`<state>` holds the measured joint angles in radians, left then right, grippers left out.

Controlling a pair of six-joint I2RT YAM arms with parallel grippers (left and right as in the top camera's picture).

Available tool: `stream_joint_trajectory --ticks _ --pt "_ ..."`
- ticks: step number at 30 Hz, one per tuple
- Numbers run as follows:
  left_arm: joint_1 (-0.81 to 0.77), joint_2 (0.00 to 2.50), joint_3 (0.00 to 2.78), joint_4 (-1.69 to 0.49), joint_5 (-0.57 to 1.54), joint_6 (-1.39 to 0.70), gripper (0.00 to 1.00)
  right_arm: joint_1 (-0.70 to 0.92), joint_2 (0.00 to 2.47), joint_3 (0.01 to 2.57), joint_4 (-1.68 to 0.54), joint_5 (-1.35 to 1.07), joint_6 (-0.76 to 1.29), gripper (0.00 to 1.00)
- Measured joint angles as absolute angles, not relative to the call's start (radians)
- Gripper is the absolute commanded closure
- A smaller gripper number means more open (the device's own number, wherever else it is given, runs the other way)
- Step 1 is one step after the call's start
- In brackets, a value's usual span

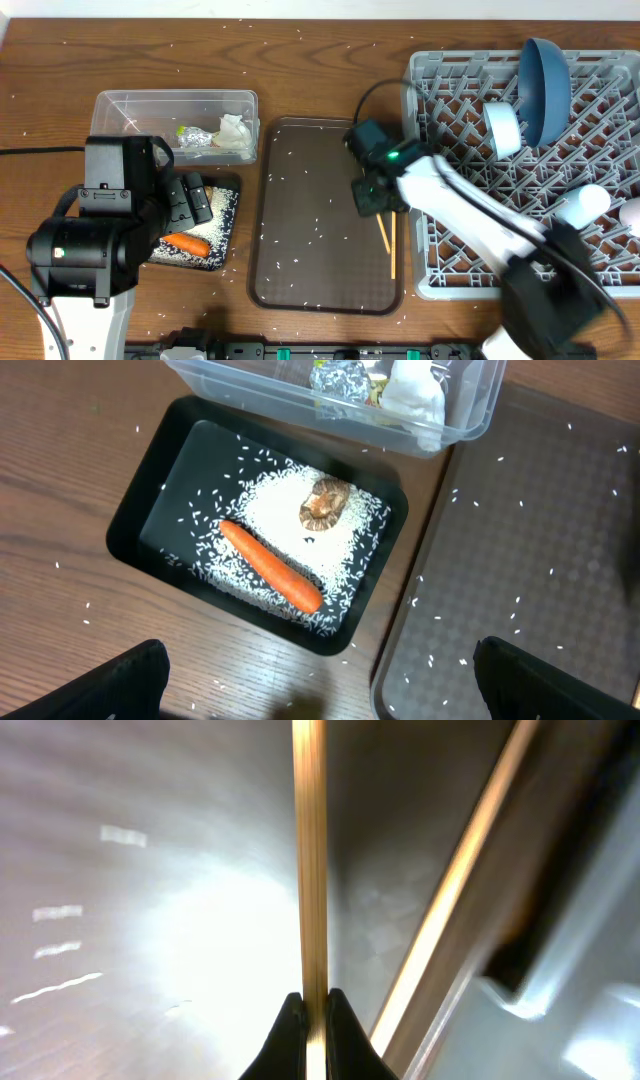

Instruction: Sort waste into correct bins and load items into the dishwasher rack

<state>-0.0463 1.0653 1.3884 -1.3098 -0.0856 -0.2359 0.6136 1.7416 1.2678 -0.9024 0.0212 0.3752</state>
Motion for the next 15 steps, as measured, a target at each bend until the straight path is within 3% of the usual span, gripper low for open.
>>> stream_joint_trajectory --ticks 7,15 --pt "-0.046 1.065 1.388 -1.309 -0.086 -0.236 0.02 0.524 1.435 1.346 -0.962 0.078 0.319 0.99" --pt "-0.046 1.065 1.388 -1.309 -0.086 -0.236 0.02 0.336 1.486 1.292 -0.978 0.11 0.305 0.99"
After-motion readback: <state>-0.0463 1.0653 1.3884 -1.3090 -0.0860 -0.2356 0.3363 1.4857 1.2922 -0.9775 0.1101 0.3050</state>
